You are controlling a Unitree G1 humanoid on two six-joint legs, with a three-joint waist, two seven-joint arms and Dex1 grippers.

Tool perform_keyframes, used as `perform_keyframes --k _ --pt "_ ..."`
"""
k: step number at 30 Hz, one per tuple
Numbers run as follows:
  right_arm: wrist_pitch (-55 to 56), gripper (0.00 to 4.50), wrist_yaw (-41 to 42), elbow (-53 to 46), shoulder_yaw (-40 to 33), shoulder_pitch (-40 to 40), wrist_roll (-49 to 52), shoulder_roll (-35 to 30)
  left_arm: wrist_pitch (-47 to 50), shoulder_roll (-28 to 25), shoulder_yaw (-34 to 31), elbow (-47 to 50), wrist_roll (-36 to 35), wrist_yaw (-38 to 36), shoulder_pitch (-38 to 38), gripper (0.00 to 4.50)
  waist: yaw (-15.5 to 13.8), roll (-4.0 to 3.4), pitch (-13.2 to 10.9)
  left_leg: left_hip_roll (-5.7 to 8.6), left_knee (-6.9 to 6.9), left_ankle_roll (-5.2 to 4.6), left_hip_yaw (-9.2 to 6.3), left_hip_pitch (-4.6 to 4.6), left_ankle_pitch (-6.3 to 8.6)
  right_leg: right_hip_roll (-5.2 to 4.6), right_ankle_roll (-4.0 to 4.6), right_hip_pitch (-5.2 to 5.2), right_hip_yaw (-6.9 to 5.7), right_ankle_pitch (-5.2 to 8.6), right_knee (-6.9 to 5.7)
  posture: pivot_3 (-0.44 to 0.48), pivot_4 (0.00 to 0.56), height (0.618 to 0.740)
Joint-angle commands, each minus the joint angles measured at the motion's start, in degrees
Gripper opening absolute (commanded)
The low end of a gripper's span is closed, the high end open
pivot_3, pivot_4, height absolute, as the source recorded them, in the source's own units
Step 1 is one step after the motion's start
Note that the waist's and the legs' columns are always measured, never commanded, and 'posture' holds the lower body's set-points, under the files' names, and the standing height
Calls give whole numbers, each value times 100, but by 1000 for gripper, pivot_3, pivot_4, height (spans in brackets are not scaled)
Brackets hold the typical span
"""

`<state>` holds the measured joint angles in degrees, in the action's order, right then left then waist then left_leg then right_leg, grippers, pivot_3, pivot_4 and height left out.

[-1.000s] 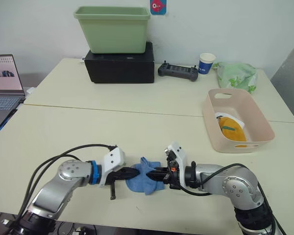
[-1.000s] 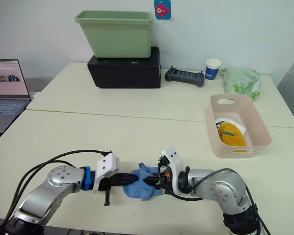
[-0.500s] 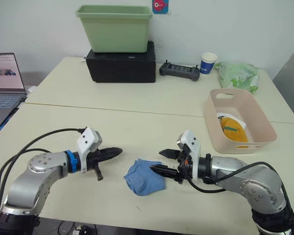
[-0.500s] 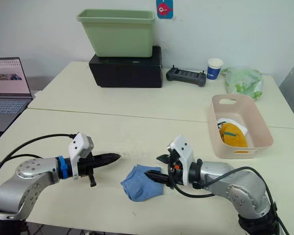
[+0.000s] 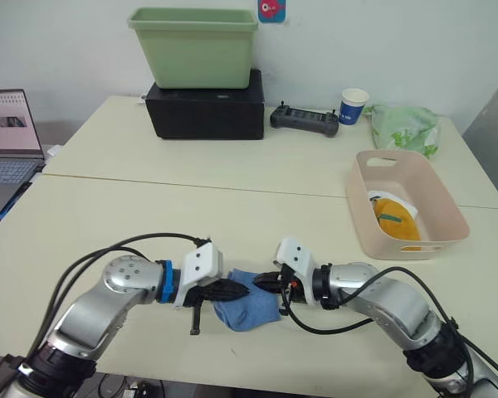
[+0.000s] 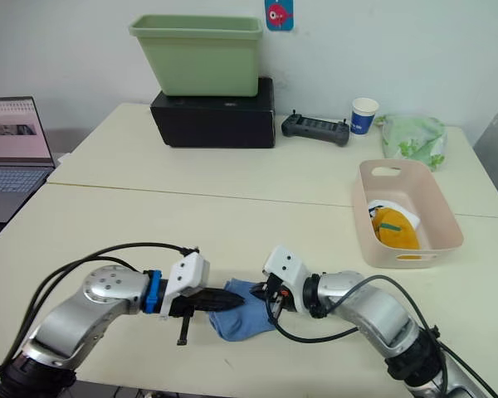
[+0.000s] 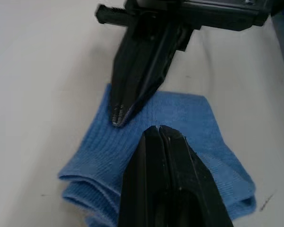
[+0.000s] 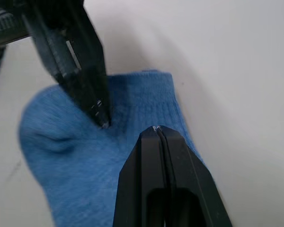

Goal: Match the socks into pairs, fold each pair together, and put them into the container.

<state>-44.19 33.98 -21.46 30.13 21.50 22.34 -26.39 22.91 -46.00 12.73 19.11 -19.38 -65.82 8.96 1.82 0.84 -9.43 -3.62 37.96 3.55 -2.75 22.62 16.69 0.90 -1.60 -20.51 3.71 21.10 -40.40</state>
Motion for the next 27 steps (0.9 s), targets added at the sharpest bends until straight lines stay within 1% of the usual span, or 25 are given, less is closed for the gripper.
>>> perform_keyframes --k 1,5,8,10,13,15,19,23,27 --pt "106 48 32 33 141 7 -336 28 -430 -31 254 -306 442 -15 -162 0 3 0 0 0 0 6 0 3 -3 -1 0 -2 1 0 0 0 150 720" --pt "100 48 -172 104 51 -145 -640 68 -545 -2 191 -531 506 69 -303 0 1 -1 2 -1 0 2 -5 -4 -1 -4 0 2 -1 0 -8 0 150 720" --pt "478 48 -567 242 -287 -264 -954 197 -480 4 38 -417 299 72 -408 0 8 -1 3 -1 0 -10 -5 -20 5 -3 0 10 4 0 -16 0 150 720" --pt "727 48 -425 121 -528 -386 -822 224 -323 39 -116 -202 47 79 -383 0 2 -1 2 -1 0 -10 -4 -21 5 -3 0 11 3 0 -17 0 150 720" --pt "887 48 213 -420 -755 -625 -283 120 275 178 -391 134 -432 300 -61 0 -4 1 0 1 2 -9 -3 -11 5 -4 -1 9 0 0 -13 0 150 720" --pt "916 48 452 -630 -811 -715 -131 54 502 240 -462 218 -551 403 146 0 -9 2 -1 0 4 -9 -10 3 5 -3 0 3 -11 0 -11 0 150 720" --pt "1017 48 778 -578 -629 -654 -250 -44 638 316 -394 104 -451 533 404 0 15 1 -1 -1 5 -9 -10 0 5 -1 0 4 -9 0 -13 0 150 720" --pt "1245 48 1100 -188 -94 -409 -682 -31 156 188 -80 -337 104 399 331 0 20 1 -1 -1 4 -8 -8 -9 4 3 0 3 -6 0 -16 0 150 720" --pt "1458 48 1343 118 217 -367 -979 -83 -59 168 1 -580 383 395 230 0 -6 1 -1 -1 6 -5 -9 -3 2 1 0 2 -8 0 -13 0 150 720"
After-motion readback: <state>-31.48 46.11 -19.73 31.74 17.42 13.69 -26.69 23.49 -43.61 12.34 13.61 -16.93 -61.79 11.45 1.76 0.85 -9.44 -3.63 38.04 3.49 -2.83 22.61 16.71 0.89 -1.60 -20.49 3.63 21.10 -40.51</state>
